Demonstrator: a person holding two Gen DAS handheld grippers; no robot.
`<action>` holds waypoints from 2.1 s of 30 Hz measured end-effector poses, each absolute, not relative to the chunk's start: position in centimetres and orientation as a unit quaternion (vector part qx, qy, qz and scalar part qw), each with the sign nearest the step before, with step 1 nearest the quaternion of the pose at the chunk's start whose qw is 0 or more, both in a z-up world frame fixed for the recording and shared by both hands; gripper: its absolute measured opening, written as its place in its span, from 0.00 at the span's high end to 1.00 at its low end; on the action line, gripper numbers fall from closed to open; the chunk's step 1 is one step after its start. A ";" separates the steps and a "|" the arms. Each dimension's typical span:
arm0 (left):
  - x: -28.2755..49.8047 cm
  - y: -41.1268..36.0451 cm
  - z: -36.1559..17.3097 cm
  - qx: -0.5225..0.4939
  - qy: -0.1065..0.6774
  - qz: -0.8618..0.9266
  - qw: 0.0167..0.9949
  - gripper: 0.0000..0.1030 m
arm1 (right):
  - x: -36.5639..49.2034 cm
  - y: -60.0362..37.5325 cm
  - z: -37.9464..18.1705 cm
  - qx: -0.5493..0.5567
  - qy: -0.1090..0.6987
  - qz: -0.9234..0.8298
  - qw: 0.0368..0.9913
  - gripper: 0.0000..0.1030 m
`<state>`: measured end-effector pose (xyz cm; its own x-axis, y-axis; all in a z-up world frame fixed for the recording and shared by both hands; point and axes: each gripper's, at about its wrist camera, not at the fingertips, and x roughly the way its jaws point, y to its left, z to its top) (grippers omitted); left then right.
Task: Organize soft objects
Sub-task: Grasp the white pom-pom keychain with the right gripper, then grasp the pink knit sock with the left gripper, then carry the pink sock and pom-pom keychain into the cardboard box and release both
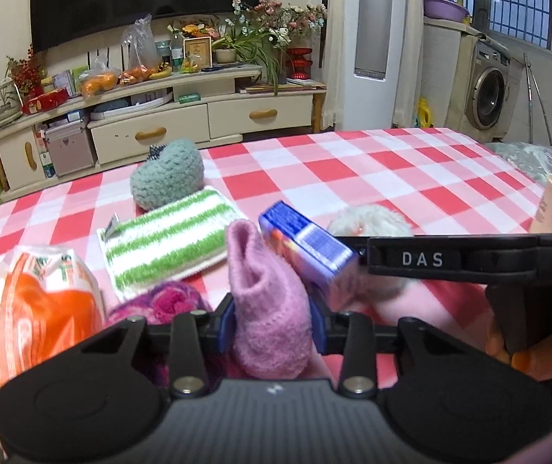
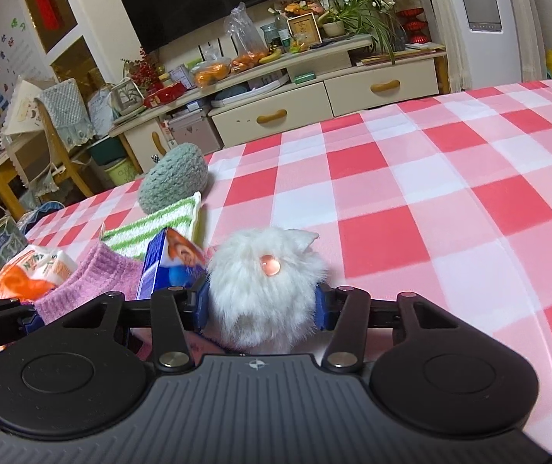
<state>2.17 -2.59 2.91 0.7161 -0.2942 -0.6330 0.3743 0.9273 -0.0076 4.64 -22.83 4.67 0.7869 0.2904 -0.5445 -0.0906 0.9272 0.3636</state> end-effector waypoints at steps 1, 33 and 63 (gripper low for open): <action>1.9 -2.6 2.9 0.059 0.332 -0.182 0.924 0.64 | 4.5 -23.0 4.7 0.163 0.312 0.102 0.930 0.41; -4.4 1.8 5.2 -0.002 0.341 -0.228 0.912 0.64 | -4.1 -23.3 4.5 0.233 0.323 0.055 0.916 0.43; -6.1 9.2 10.9 -0.068 0.256 -0.222 0.938 0.64 | -5.4 -18.7 10.8 0.256 0.278 0.102 0.920 0.43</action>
<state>-6.08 9.20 10.90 0.7700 -0.4516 -0.4508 0.3821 0.8921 -0.2410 -5.40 -18.67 10.79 0.8249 0.3304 -0.4587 -0.0457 0.8478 0.5284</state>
